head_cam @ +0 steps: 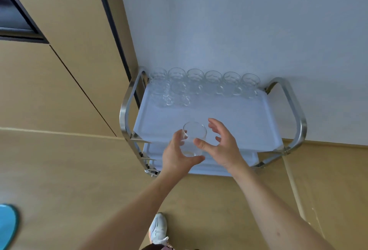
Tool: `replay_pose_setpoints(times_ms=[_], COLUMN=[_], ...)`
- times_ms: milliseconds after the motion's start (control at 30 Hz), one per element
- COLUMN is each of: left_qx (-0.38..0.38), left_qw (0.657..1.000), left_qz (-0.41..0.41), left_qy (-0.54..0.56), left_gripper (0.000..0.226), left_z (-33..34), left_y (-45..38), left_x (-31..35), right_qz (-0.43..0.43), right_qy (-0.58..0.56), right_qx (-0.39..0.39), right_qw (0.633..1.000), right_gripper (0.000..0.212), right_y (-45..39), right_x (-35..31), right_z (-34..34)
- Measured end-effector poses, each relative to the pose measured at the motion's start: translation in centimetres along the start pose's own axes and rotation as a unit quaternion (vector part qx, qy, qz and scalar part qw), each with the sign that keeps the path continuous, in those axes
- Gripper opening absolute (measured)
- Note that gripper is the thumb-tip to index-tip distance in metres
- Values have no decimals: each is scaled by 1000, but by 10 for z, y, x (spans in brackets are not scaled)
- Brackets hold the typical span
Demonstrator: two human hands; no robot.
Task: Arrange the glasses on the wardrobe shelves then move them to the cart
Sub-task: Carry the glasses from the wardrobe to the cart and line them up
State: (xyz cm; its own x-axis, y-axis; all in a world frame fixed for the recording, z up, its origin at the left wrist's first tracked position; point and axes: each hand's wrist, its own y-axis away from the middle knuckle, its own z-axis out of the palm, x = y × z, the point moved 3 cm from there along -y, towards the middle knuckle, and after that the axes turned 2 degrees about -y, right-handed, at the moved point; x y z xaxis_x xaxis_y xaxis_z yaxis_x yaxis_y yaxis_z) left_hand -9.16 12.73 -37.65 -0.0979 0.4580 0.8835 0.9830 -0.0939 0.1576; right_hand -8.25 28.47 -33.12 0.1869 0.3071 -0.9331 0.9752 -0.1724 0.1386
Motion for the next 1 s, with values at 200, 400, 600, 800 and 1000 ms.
replay_pose_setpoints(times_ms=[200, 400, 600, 800, 1000], left_qx=[7, 12, -1, -19, -66], left_qw=[999, 995, 991, 990, 991], left_qz=[-48, -94, -135, -135, -96], left_qy=[13, 16, -14, -36, -67], left_gripper=[76, 73, 81, 81, 76], left_z=[45, 76, 105, 141, 173], left_y=[45, 73, 81, 61, 35], left_x=[-8, -42, -88, -125, -152], right_qz=[26, 66, 112, 120, 103], right_qy=[-16, -2, 3, -8, -24], right_qx=[0, -22, -39, -59, -69], right_qw=[1000, 998, 993, 991, 992], right_gripper=[95, 93, 87, 95, 99], right_y=[42, 66, 74, 59, 33], right_x=[57, 123, 182, 227, 253], right_z=[-51, -68, -68, -38, 0])
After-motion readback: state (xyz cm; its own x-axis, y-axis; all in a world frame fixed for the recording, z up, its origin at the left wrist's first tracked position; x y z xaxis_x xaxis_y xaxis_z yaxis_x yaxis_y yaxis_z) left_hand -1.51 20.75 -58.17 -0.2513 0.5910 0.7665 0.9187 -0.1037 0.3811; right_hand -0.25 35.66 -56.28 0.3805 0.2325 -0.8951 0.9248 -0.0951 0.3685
